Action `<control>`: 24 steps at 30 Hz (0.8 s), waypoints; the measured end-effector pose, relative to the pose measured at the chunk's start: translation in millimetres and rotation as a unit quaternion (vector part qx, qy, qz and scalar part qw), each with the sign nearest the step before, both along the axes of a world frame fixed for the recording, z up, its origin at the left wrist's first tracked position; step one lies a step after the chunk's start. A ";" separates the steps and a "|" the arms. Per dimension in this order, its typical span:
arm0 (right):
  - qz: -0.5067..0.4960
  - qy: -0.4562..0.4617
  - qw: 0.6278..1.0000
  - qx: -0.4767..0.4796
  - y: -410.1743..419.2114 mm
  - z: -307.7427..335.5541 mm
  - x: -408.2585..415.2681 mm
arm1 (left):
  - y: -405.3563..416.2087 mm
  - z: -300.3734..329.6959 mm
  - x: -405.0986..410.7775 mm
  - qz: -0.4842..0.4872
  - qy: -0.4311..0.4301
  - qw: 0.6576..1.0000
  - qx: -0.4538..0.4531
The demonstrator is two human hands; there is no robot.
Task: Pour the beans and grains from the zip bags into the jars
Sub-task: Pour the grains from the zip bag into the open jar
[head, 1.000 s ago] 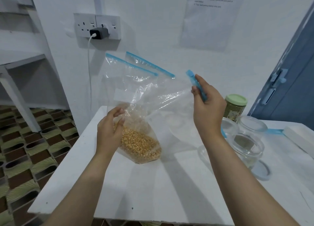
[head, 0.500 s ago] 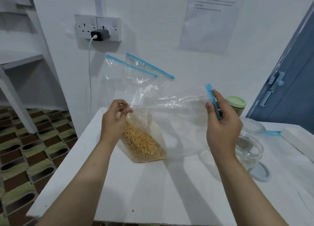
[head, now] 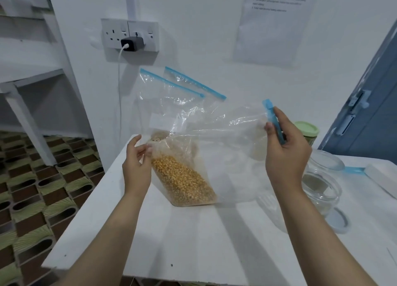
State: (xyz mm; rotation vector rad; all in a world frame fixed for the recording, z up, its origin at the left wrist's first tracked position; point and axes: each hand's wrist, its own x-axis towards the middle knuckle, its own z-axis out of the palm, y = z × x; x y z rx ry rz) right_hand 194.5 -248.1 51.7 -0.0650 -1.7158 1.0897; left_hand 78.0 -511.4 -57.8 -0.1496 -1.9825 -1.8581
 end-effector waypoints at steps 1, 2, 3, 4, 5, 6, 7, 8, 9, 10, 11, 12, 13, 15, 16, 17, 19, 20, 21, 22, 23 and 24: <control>0.000 0.000 1.000 -0.002 0.0 -0.3 0.0 | -0.9 2.3 -0.3 0.006 0.001 1.000 0.007; -0.001 -0.001 1.000 -0.003 0.2 -0.7 0.1 | -1.2 5.4 -0.4 0.013 0.002 1.000 0.012; -0.002 -0.002 1.000 -0.006 0.7 -1.2 0.1 | -1.1 7.7 -1.3 0.021 0.002 1.000 0.014; -0.002 -0.002 1.000 -0.007 1.2 -1.7 0.2 | -0.8 9.6 -2.0 0.028 0.005 1.000 0.013; -0.003 -0.002 1.000 -0.007 1.7 -2.1 0.1 | -0.6 10.7 -3.0 0.034 0.009 0.999 0.009; -0.003 -0.002 1.000 -0.007 1.9 -2.2 0.2 | -0.3 11.1 -3.4 0.038 0.015 0.999 0.003; -0.004 -0.002 1.000 -0.007 2.0 -2.1 0.1 | -0.1 10.8 -4.0 0.037 0.020 0.999 -0.003; -0.005 -0.002 1.000 -0.006 1.9 -2.0 0.2 | 0.0 9.4 -5.1 0.032 0.024 0.999 -0.009; -0.007 -0.001 1.000 -0.006 1.8 -1.9 0.3 | 0.8 8.7 -5.7 0.026 0.024 0.999 -0.014; -0.008 -0.002 1.000 -0.006 1.7 -1.9 0.3 | 1.8 7.6 -6.0 0.022 0.022 0.999 -0.020; -0.009 -0.003 1.000 -0.006 1.7 -2.0 0.1 | 3.3 6.5 -6.7 0.020 0.018 0.999 -0.022; -0.010 -0.004 1.000 -0.006 1.6 -2.1 -0.1 | 4.4 5.6 -6.9 0.017 0.013 1.000 -0.019; -0.012 -0.005 1.000 -0.007 1.3 -2.2 -0.5 | 5.2 5.1 -6.8 0.011 0.007 1.000 -0.012; -0.014 -0.008 1.000 -0.010 0.8 -2.1 -1.2 | 4.8 0.9 -8.6 -0.020 0.009 1.000 -0.012; -0.015 -0.011 1.000 -0.010 0.8 -2.3 -1.3 | 4.7 -1.3 -9.1 -0.048 0.011 0.999 -0.014; -0.016 -0.012 1.000 -0.010 0.9 -2.8 -1.5 | 5.1 -3.9 -10.0 -0.084 0.008 0.996 -0.010; -0.020 -0.015 1.000 -0.009 1.6 -4.4 -1.5 | 8.5 -6.8 -8.6 -0.138 -0.005 0.990 -0.002; -0.024 -0.018 1.000 -0.006 2.4 -5.7 -1.5 | 10.2 -7.5 -6.7 -0.142 -0.011 0.990 -0.006; -0.028 -0.022 0.999 -0.002 3.2 -7.0 -1.4 | 11.9 -8.6 -5.7 -0.141 -0.012 0.990 -0.007; -0.028 -0.024 0.999 -0.001 4.3 -8.3 -1.5 | 13.3 -10.1 -4.9 -0.133 -0.012 0.991 -0.004; -0.025 -0.026 0.999 0.001 5.7 -9.4 -1.8 | 14.6 -11.8 -5.0 -0.126 -0.012 0.992 0.003; -0.019 -0.028 0.999 0.007 7.8 -10.0 -2.0 | 15.2 -13.5 -5.9 -0.117 -0.017 0.993 0.012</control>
